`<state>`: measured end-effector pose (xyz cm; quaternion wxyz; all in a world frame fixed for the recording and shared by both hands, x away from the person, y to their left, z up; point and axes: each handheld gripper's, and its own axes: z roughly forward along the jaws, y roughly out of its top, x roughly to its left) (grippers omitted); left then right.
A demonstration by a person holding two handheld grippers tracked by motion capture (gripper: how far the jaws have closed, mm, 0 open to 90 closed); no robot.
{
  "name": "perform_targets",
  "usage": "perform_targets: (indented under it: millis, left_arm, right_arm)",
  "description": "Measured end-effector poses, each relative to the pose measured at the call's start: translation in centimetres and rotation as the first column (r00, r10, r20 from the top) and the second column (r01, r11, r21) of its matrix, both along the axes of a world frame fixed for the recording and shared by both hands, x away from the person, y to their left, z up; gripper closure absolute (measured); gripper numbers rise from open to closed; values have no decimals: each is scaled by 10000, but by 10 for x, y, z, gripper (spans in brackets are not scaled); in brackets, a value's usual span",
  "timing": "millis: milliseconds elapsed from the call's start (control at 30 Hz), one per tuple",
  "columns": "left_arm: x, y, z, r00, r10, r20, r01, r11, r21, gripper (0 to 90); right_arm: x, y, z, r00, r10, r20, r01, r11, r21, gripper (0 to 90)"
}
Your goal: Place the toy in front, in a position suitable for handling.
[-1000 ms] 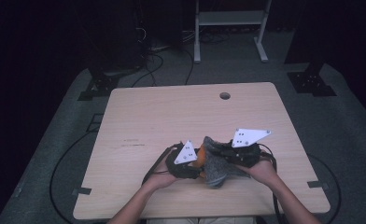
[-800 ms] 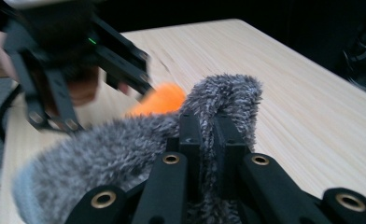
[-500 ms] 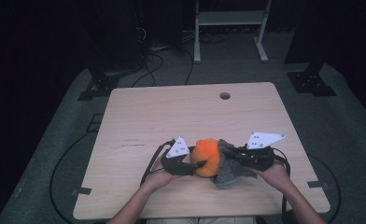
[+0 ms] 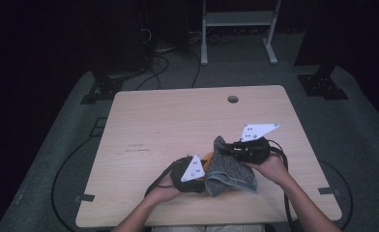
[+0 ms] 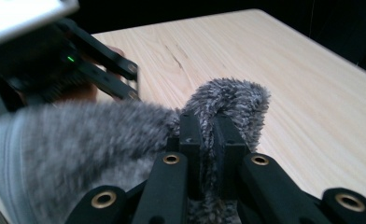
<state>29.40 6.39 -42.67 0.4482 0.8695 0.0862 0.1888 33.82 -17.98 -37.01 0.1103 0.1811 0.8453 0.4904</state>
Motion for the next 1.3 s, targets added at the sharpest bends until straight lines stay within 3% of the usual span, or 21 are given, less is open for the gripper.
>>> perform_targets:
  millis: [167,300,500,567,600,633,667,800,867,933,1100,1200,1233,1300]
  left_arm:
    - [1,5,-2,9997,-132,-217,126,9996,-265,421]
    - [2,7,-3,9996,-146,-253,137,9992,-376,380]
    - [3,8,-4,9995,-45,-318,28,9985,-555,358]
    - [-1,5,-4,9999,-98,72,101,9992,-388,391]
    - [-1,5,-4,9999,-98,72,101,9992,-388,402]
    - [-3,1,-2,9991,-59,425,71,9996,-285,415]
    - [-3,1,-2,9991,-59,425,71,9996,-285,430]
    - [-1,3,7,9956,552,752,-515,9974,-507,455]
    - [2,4,9,9924,771,956,-754,9969,-214,460]
    - [3,3,10,9882,896,1243,-929,9955,212,460]
    - [0,5,9,9885,939,1187,-980,9948,291,461]
    - [1,9,6,9917,953,868,-964,9953,93,460]
    - [1,11,3,9954,856,432,-847,9962,-223,453]
    - [2,12,3,9972,687,281,-681,9974,-222,438]
  right_arm:
    - [2,-16,-10,9988,-251,-411,261,9994,243,835]
    - [-5,-41,-22,9951,-471,-870,527,9966,634,835]
    - [-10,-60,-28,9919,-622,-1112,687,9961,555,835]
    - [-10,-59,-26,9914,-508,-1203,581,9966,584,834]
    - [-10,-59,-26,9914,-508,-1203,581,9966,584,834]
    - [-11,-54,-22,9926,-356,-1161,418,9978,512,834]
    - [-11,-54,-22,9926,-356,-1161,418,9978,512,834]
    - [-8,-37,-10,9963,-93,-858,125,9993,366,833]
    - [-5,-24,-3,9961,282,-837,-232,9979,610,834]
    - [-5,-19,-1,9960,424,-781,-381,9977,563,834]
    - [-5,15,7,9936,1026,-474,-994,9929,654,834]
    - [-1,15,4,9950,815,-584,-789,9958,460,835]
    - [5,8,-2,9956,561,-751,-528,9976,449,835]
    - [8,-1,-8,9947,298,-985,-253,9986,468,834]
